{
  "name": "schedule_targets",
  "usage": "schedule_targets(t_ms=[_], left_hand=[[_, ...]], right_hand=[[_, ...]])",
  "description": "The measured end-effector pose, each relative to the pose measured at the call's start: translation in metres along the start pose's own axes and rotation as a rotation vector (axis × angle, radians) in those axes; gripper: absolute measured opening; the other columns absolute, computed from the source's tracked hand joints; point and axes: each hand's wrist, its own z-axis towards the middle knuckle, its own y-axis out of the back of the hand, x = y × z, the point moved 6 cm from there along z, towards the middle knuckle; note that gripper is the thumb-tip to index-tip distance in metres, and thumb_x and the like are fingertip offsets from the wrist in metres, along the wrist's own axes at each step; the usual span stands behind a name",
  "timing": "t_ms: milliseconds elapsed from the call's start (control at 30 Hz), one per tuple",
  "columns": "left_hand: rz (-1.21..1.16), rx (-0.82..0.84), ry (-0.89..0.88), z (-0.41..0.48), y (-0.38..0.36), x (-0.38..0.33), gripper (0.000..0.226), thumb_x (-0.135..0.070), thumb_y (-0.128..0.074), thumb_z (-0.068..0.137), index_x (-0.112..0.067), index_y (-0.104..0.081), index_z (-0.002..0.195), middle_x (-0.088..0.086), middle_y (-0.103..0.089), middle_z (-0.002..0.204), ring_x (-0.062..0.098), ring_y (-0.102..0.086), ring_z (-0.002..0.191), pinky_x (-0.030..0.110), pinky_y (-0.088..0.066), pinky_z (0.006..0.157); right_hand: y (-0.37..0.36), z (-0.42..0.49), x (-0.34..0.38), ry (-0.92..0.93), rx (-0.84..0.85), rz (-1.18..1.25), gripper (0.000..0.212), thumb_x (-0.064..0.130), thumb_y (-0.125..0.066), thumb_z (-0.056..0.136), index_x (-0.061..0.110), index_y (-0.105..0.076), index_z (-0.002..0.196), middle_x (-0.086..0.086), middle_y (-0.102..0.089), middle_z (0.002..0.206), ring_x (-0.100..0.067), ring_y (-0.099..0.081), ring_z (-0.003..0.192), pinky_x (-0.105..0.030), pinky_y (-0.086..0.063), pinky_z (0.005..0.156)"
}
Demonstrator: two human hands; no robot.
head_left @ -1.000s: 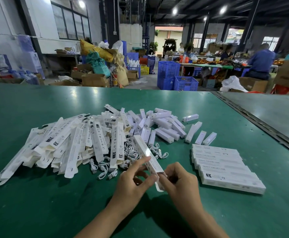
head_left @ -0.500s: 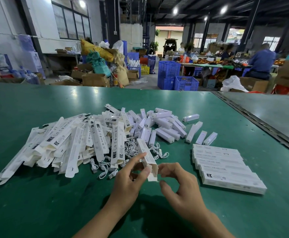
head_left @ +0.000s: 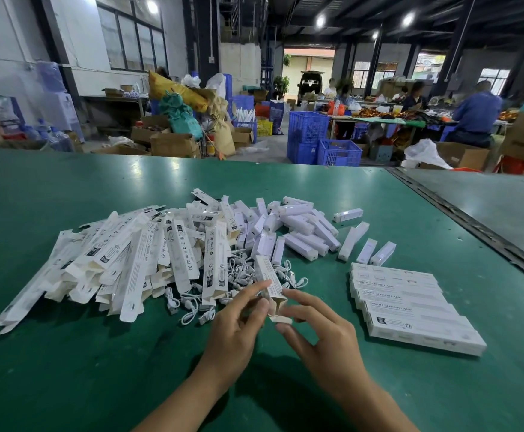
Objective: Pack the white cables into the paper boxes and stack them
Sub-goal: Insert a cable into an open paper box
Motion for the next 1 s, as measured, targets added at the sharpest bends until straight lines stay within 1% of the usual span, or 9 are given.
schedule_targets(t_ms=[200,333,433,533,667,767,833,900,1000], left_hand=[[-0.011,0.027,0.015,0.001,0.000,0.004,0.041,-0.061,-0.056,0.081,-0.052,-0.061,0.121,-0.018,-0.070,0.092,0.002,-0.065,0.089,0.015,-0.048,0.079],[0.001,0.028,0.010,0.001,0.001,0.005,0.037,-0.060,-0.063,0.079,-0.051,-0.064,0.115,-0.008,-0.073,0.091,0.009,-0.069,0.088,0.025,-0.055,0.080],[0.008,-0.003,0.011,0.002,0.004,0.008,0.037,-0.059,-0.068,0.074,-0.049,-0.068,0.110,-0.008,-0.071,0.080,0.006,-0.067,0.077,0.019,-0.051,0.072],[0.019,-0.013,0.033,0.004,0.005,0.011,0.041,-0.059,-0.071,0.069,-0.047,-0.069,0.108,-0.007,-0.071,0.079,0.006,-0.065,0.076,0.018,-0.049,0.070],[-0.012,0.025,0.040,0.004,0.003,0.012,0.044,-0.066,-0.069,0.072,-0.049,-0.068,0.112,-0.003,-0.072,0.086,0.010,-0.068,0.083,0.022,-0.052,0.077],[-0.020,0.015,0.006,0.003,0.003,0.008,0.051,-0.075,-0.066,0.073,-0.048,-0.067,0.115,-0.011,-0.071,0.083,0.003,-0.065,0.079,0.017,-0.048,0.073],[-0.028,0.006,-0.009,0.002,0.002,0.006,0.045,-0.068,-0.065,0.077,-0.047,-0.067,0.116,-0.014,-0.069,0.080,0.001,-0.062,0.075,0.015,-0.047,0.071],[-0.035,0.000,-0.008,0.002,0.003,0.006,0.040,-0.061,-0.064,0.079,-0.048,-0.067,0.116,-0.011,-0.069,0.080,0.004,-0.063,0.076,0.018,-0.049,0.072],[-0.033,-0.006,-0.009,0.003,0.004,0.007,0.038,-0.059,-0.066,0.078,-0.048,-0.068,0.115,-0.004,-0.074,0.092,0.011,-0.069,0.087,0.023,-0.053,0.077]], right_hand=[[-0.001,-0.001,0.000,-0.007,-0.006,-0.045,0.019,0.033,-0.066,0.088,0.018,-0.074,0.096,0.011,-0.064,0.118,0.008,-0.061,0.103,-0.010,-0.047,0.087],[-0.003,-0.002,0.000,-0.002,0.037,-0.077,0.023,0.038,-0.061,0.094,0.020,-0.073,0.103,0.012,-0.062,0.122,0.008,-0.059,0.103,-0.013,-0.048,0.089],[-0.003,-0.001,0.000,-0.020,0.065,-0.057,0.020,0.038,-0.060,0.094,0.024,-0.070,0.105,0.016,-0.062,0.120,0.007,-0.059,0.106,-0.012,-0.047,0.089],[-0.001,0.000,-0.001,-0.074,0.036,-0.037,0.023,0.034,-0.068,0.087,0.026,-0.063,0.108,0.023,-0.062,0.109,0.011,-0.059,0.097,-0.008,-0.047,0.082],[0.004,0.001,0.003,-0.004,-0.025,-0.054,0.020,0.018,-0.074,0.083,0.025,-0.063,0.099,0.010,-0.069,0.109,0.008,-0.061,0.089,-0.015,-0.052,0.079],[0.007,0.001,0.003,0.031,-0.059,-0.063,0.014,0.012,-0.077,0.080,0.014,-0.074,0.094,0.006,-0.071,0.106,0.002,-0.066,0.090,-0.023,-0.056,0.078],[0.007,0.001,0.004,0.035,-0.069,-0.069,0.012,0.011,-0.076,0.081,0.011,-0.076,0.093,0.004,-0.072,0.105,-0.001,-0.068,0.092,-0.023,-0.056,0.080],[0.008,0.001,0.005,0.040,-0.080,-0.069,0.012,0.010,-0.075,0.082,0.010,-0.077,0.094,0.003,-0.072,0.104,-0.002,-0.068,0.094,-0.021,-0.056,0.082],[0.008,0.001,0.006,0.041,-0.088,-0.068,0.012,0.009,-0.073,0.083,0.010,-0.078,0.093,0.003,-0.073,0.103,0.000,-0.068,0.095,-0.017,-0.054,0.084]])
